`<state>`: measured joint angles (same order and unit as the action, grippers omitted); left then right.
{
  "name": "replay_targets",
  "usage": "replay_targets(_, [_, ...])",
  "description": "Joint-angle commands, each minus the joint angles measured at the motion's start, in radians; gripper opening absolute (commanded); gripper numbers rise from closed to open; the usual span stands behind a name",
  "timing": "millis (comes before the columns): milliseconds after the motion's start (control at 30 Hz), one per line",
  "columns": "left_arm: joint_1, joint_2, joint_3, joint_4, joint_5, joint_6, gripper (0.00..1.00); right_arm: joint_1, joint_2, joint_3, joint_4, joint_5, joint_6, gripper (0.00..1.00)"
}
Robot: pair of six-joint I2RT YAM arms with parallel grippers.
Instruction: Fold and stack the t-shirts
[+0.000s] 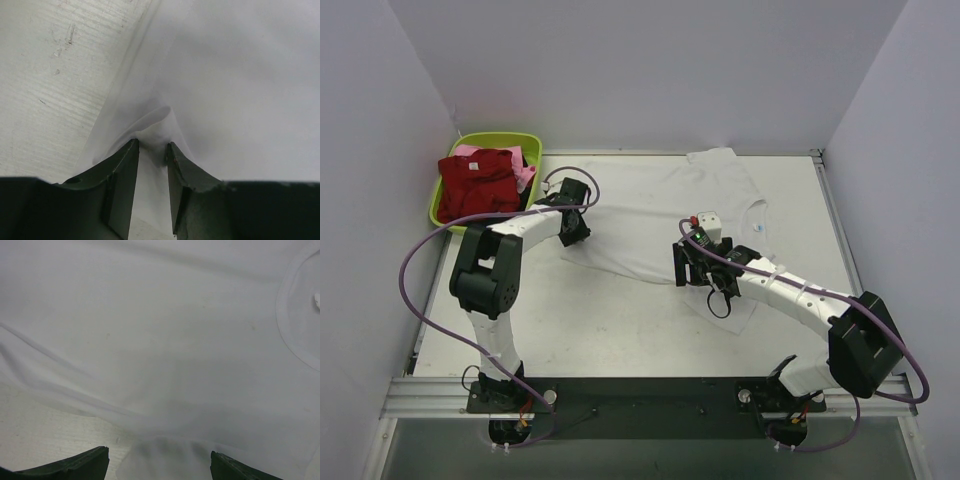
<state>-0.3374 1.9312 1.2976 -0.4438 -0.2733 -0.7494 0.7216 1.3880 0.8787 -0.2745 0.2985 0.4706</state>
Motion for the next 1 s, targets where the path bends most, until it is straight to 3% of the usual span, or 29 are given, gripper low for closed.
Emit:
replay_targets(0, [0.008,-0.011,0.0,0.036,-0.006,-0.011,0.37,0.006,0.003,0.006,-0.003,0.011,0.005,0.82])
replay_targets(267, [0.006,-0.029,-0.003,0.033,-0.007,-0.013,0.13,0.009,0.009,0.006,0.001,0.004,0.01,0.82])
replay_targets(300, [0.006,-0.04,-0.007,0.031,-0.007,-0.011,0.03,0.009,0.008,0.006,0.001,0.005,0.011,0.82])
replay_targets(333, [0.006,-0.046,-0.009,0.027,-0.007,-0.011,0.0,0.01,0.008,0.006,0.001,0.007,0.013,0.82])
replay_targets(600, [0.003,-0.248,-0.099,0.001,0.002,-0.016,0.0,0.029,0.006,0.014,-0.005,0.008,0.016,0.82])
replay_targets(967, [-0.032,-0.541,-0.388,-0.018,-0.027,-0.042,0.0,0.096,-0.01,0.023,-0.072,0.031,0.022,0.82])
